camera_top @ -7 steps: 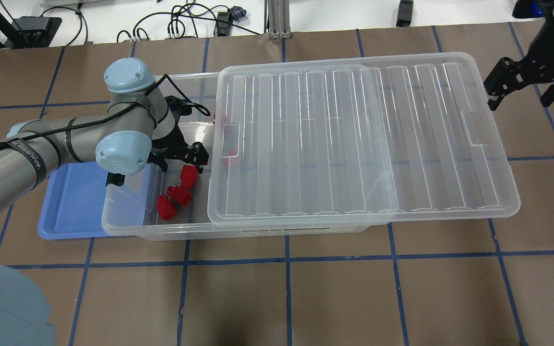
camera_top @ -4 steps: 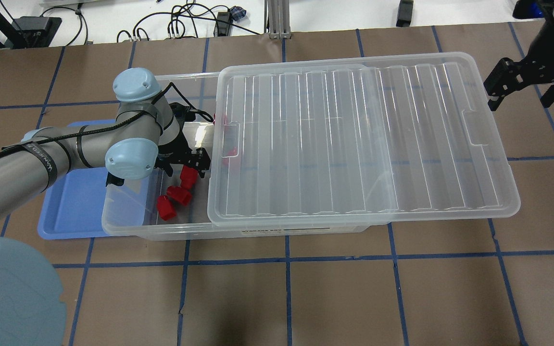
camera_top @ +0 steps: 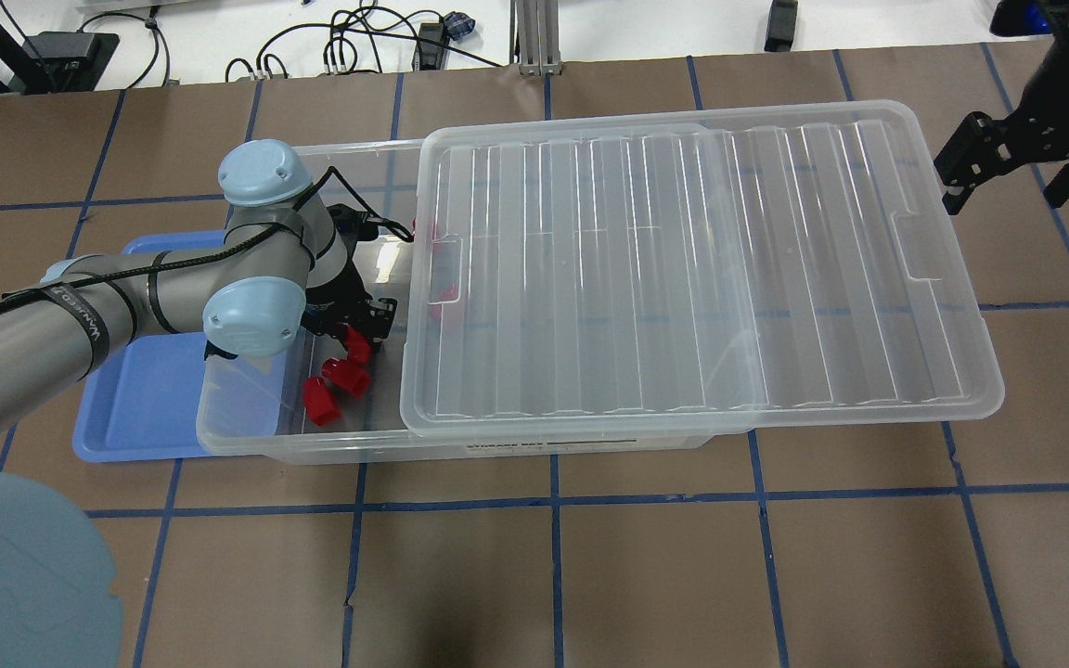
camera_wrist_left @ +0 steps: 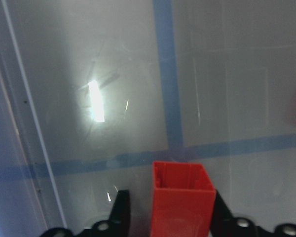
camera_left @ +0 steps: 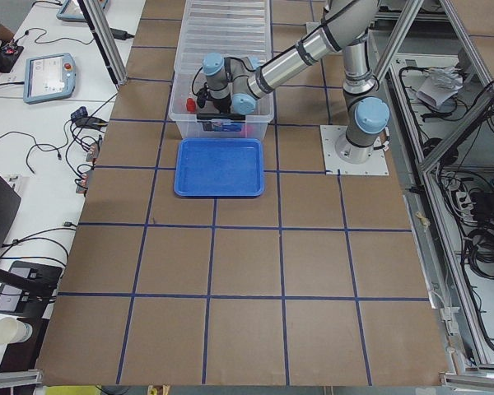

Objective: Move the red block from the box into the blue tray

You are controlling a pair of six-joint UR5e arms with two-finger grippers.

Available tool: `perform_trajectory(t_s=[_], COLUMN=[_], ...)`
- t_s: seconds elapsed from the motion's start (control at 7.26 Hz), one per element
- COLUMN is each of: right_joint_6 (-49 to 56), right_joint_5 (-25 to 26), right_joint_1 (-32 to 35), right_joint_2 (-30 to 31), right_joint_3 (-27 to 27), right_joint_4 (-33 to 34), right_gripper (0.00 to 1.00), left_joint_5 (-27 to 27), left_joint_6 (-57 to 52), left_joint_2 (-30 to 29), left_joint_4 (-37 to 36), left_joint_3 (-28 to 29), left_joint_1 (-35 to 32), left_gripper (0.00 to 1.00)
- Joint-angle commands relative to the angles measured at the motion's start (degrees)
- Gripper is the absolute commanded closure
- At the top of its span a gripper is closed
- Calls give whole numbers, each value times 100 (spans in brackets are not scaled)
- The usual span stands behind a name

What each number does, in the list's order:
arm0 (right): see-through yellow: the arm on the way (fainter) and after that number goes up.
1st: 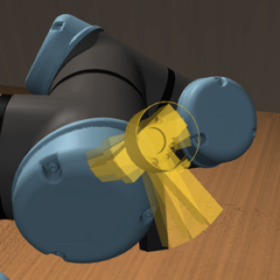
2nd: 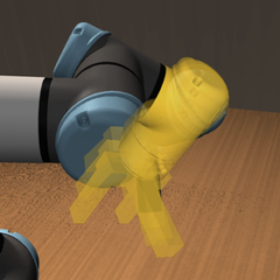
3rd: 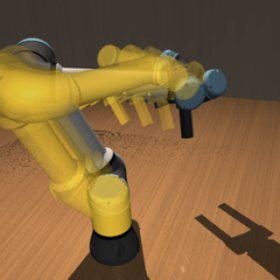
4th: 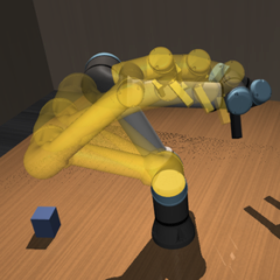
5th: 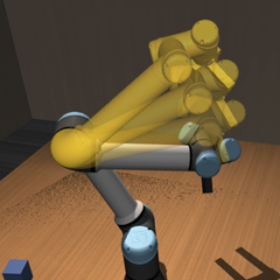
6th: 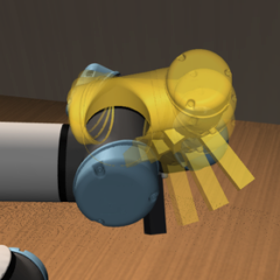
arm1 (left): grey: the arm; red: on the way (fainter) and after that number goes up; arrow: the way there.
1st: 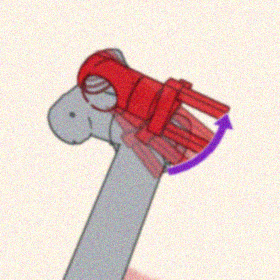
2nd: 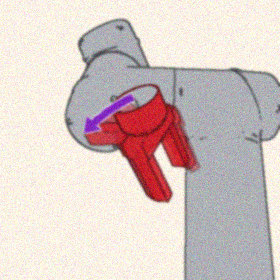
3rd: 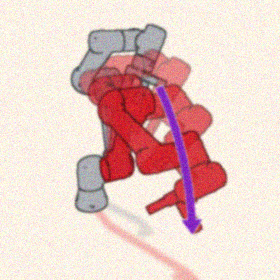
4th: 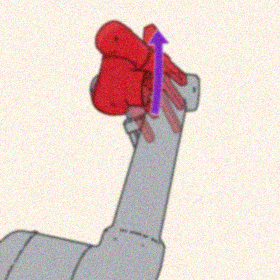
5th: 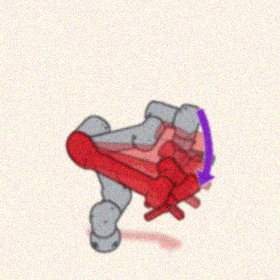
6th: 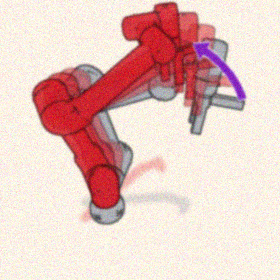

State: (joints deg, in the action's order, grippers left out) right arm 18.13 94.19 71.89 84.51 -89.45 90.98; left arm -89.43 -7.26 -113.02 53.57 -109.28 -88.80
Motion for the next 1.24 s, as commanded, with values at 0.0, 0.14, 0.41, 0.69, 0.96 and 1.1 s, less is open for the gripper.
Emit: perform_trajectory(t_s=[0.0,0.14,0.41,0.69,0.96,1.1], right_joint_6=[-20,-29,-38,-38,-38,-38], right_joint_5=[-6,-6,2,-6,2,-6], right_joint_1=[0,0,0,0,0,0], right_joint_2=[22,22,31,31,22,22], right_joint_3=[15,24,32,-11,-12,-12], right_joint_4=[-1,-1,-1,-10,-1,-1], right_gripper=[0,0,0,0,0,0], left_joint_5=[-13,-13,-22,-5,-22,-161], left_joint_6=[14,32,76,94,94,-2], left_joint_2=[156,253,472,788,1297,1387], left_joint_4=[74,196,417,1028,2091,2383], left_joint_3=[195,248,319,528,1186,1407], left_joint_1=[-23,-32,37,12,12,116], left_gripper=[97,97,97,97,97,97])
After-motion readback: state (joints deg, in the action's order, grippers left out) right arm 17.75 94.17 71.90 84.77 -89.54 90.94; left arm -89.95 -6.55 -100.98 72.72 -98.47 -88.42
